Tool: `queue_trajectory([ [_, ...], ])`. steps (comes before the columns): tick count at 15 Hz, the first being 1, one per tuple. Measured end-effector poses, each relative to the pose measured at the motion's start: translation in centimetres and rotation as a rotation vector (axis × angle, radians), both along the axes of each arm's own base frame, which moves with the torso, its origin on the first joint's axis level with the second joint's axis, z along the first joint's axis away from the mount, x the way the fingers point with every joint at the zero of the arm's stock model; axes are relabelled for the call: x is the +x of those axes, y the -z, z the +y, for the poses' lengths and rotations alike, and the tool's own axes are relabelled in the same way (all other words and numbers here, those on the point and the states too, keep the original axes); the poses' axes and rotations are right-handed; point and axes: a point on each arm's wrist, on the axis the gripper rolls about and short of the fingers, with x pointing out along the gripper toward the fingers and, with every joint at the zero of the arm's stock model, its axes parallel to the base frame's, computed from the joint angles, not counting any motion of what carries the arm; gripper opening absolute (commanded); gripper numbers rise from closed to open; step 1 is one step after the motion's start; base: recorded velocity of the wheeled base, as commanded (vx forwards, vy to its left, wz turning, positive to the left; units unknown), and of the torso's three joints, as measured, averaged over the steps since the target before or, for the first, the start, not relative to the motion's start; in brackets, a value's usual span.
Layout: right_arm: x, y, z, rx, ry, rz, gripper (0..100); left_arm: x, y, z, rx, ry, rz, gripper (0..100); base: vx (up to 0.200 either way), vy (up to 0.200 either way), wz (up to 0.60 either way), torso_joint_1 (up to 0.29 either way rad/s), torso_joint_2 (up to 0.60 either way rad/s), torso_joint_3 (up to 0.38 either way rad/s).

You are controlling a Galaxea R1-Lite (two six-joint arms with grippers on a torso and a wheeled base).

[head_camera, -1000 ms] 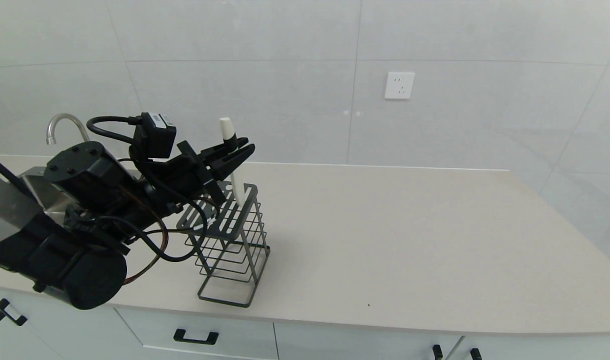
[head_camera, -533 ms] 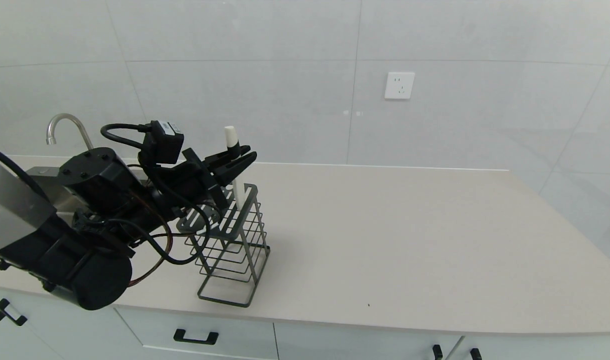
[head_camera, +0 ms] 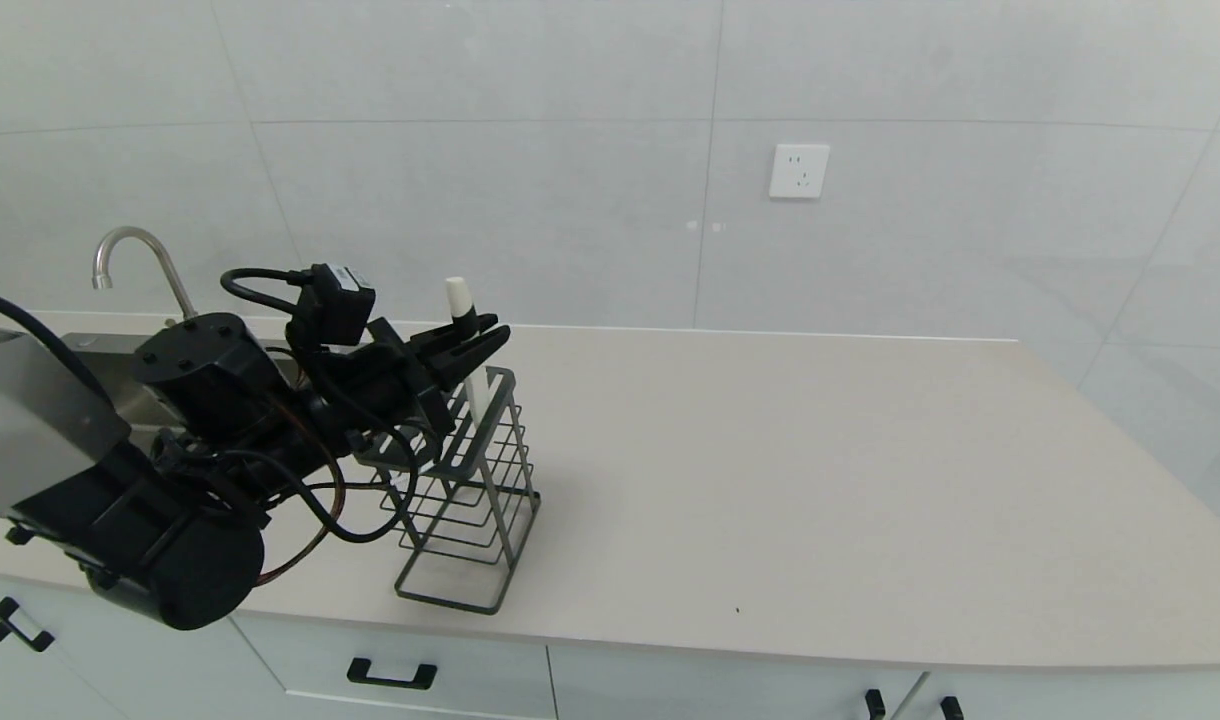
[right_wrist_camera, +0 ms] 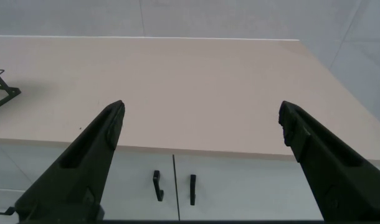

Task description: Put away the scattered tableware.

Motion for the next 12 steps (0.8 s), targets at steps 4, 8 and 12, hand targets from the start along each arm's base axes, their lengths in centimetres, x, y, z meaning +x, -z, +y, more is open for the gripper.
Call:
queue_trajectory([
  [4, 0.00, 0.00, 0.00, 0.000, 0.001, 0.000, 100, 0.20, 0.55, -0.05, 0.005, 0.000, 0.017, 0, 0.000, 0.000, 0.00, 0.000, 0.00, 0.000],
  [8, 0.00, 0.00, 0.00, 0.000, 0.000, 0.000, 100, 0.27, 0.76, -0.03, 0.008, -0.002, 0.021, 0, 0.000, 0.000, 0.00, 0.000, 0.00, 0.000],
  [12, 0.00, 0.00, 0.00, 0.000, 0.001, 0.000, 100, 0.34, 1.07, -0.01, 0.011, -0.003, 0.031, 0, 0.000, 0.000, 0.00, 0.000, 0.00, 0.000],
])
